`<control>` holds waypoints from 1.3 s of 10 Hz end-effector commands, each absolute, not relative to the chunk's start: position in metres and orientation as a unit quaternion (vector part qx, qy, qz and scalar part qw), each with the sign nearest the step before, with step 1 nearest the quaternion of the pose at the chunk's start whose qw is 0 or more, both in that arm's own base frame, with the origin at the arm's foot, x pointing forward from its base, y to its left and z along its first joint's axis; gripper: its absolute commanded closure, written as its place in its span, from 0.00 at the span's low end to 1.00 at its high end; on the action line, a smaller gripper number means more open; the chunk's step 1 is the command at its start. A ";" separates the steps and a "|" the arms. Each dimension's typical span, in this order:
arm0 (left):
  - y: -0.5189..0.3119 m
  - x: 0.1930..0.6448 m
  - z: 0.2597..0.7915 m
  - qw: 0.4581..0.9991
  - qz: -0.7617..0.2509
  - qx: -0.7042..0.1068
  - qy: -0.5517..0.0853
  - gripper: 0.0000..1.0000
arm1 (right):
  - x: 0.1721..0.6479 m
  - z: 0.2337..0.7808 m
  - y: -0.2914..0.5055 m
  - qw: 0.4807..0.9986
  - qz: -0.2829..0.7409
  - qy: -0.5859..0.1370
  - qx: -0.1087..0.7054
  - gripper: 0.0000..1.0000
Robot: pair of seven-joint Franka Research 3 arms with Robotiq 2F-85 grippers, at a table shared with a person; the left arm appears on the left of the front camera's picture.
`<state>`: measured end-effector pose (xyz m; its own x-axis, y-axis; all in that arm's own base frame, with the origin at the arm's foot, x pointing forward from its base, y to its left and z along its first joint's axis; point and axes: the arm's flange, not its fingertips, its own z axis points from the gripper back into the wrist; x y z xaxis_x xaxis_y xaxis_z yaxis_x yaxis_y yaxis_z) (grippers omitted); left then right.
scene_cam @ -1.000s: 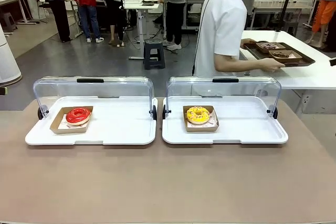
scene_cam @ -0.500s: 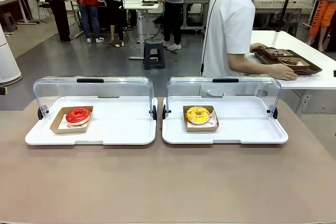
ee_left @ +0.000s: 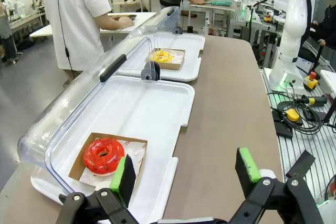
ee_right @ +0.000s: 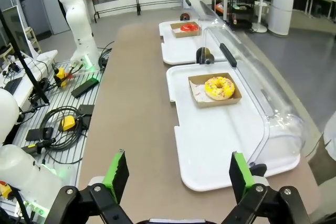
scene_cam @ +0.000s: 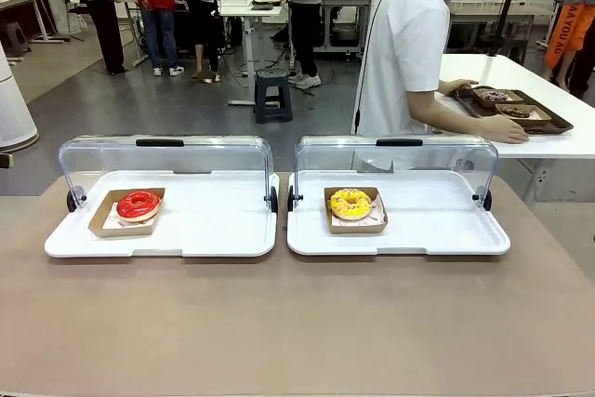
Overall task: Provide the desired donut to the person.
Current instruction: Place the picked Paper togo box onto the Handle tray extended by the person.
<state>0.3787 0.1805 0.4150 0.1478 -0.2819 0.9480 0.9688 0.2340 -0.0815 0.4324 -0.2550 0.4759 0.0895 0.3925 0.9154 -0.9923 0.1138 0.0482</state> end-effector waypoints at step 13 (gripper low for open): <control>0.181 0.377 0.417 0.646 -0.481 -0.389 -0.447 0.00 | 0.433 0.476 -0.255 0.633 0.547 -0.395 0.379 0.00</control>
<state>0.3787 0.1805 0.4150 0.1478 -0.2819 0.9480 0.9688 0.2340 -0.0815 0.4333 -0.2545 0.4760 0.0884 0.3947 0.9146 -0.9923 0.1148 0.0463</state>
